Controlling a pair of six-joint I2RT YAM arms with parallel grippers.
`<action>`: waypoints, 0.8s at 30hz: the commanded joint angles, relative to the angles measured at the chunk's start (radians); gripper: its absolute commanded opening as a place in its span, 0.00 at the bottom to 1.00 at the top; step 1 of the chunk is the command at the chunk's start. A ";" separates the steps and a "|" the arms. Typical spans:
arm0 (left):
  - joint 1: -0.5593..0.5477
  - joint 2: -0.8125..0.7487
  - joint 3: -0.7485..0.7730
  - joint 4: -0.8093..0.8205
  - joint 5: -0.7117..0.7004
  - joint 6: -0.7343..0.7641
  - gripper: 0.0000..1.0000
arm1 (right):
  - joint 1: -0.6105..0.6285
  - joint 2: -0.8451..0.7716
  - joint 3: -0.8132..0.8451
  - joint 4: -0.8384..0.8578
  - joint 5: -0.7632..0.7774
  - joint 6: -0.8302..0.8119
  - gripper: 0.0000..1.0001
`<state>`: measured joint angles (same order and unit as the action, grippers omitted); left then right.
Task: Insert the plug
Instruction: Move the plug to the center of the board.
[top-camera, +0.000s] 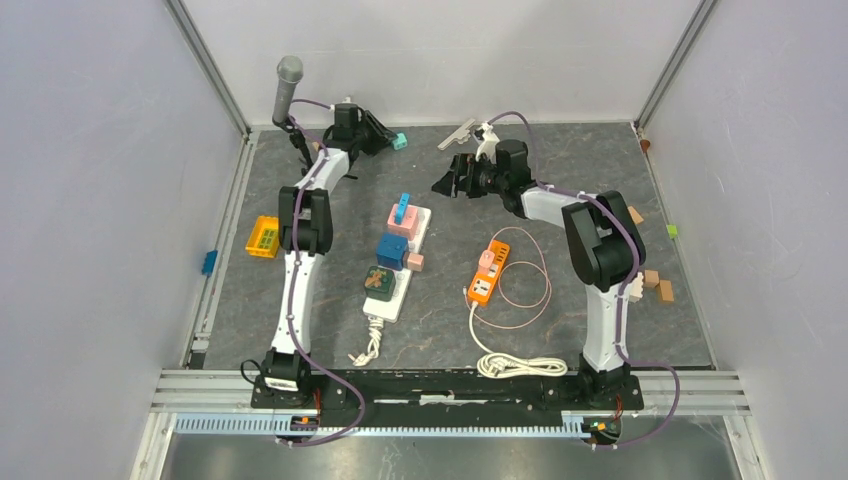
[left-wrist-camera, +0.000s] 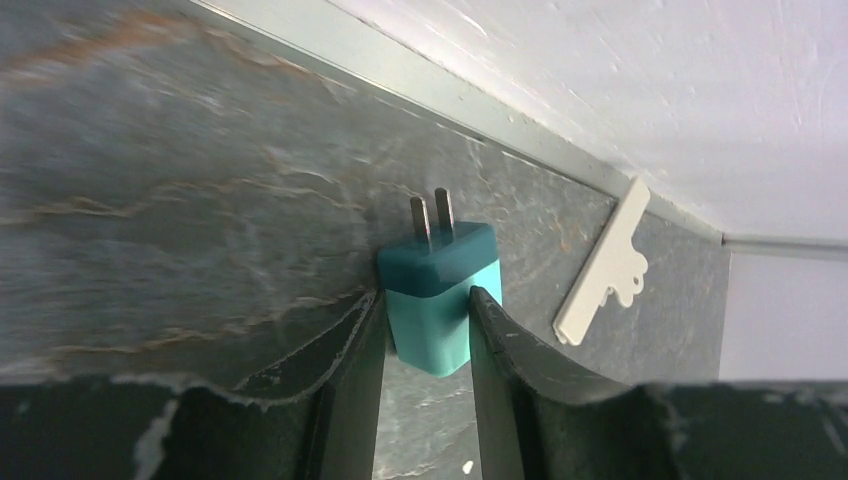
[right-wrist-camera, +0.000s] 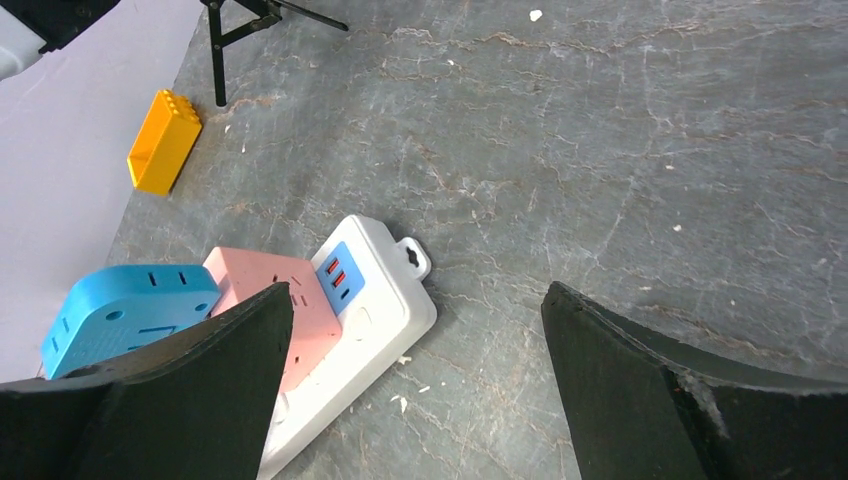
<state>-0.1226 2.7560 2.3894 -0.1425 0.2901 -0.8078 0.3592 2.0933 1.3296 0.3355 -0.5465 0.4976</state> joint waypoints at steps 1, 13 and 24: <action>-0.039 -0.005 0.039 -0.053 0.069 0.068 0.41 | -0.014 -0.076 -0.034 0.038 0.000 -0.009 0.98; -0.061 -0.082 -0.046 0.013 -0.036 0.065 0.68 | -0.049 -0.122 -0.099 0.042 0.008 -0.022 0.98; -0.063 0.062 0.121 -0.014 0.083 -0.014 0.63 | -0.055 -0.113 -0.106 0.046 0.003 -0.019 0.98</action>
<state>-0.1799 2.7770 2.4691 -0.1623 0.2989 -0.7807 0.3077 2.0209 1.2312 0.3431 -0.5400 0.4919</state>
